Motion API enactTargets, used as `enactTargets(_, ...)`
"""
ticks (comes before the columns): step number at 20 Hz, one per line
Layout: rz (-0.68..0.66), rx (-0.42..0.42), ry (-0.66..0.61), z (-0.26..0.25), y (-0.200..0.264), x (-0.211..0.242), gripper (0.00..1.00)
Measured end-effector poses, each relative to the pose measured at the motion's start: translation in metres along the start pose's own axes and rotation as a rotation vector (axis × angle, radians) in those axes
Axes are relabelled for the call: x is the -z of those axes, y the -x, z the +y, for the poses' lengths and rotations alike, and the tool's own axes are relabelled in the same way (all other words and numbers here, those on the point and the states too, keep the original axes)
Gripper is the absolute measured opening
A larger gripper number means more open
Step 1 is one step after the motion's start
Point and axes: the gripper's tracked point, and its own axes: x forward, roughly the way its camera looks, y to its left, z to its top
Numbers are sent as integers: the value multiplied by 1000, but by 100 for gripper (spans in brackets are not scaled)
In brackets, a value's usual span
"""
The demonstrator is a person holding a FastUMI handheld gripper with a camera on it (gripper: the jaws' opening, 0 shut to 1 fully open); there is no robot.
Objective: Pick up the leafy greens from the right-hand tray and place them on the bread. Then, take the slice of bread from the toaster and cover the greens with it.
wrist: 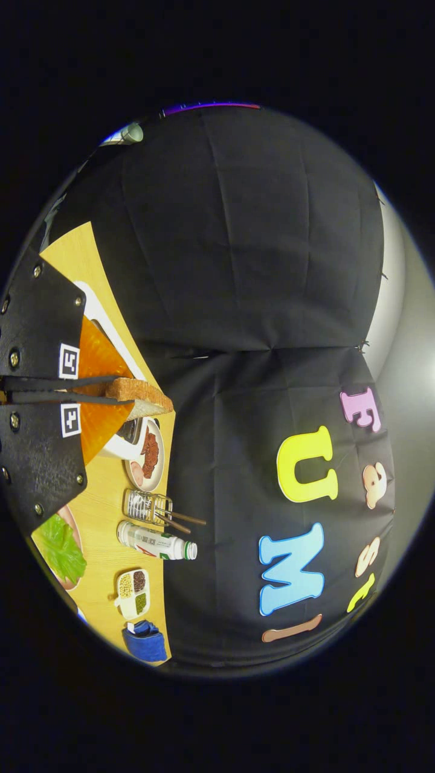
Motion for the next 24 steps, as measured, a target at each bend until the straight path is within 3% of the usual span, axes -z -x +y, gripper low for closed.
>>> enactTargets(10,-94,-42,-132,-23,38,-39,1)
enactTargets(15,-103,56,-55,-58,66,-29,1)
enactTargets(24,-42,260,-205,-146,88,40,1)
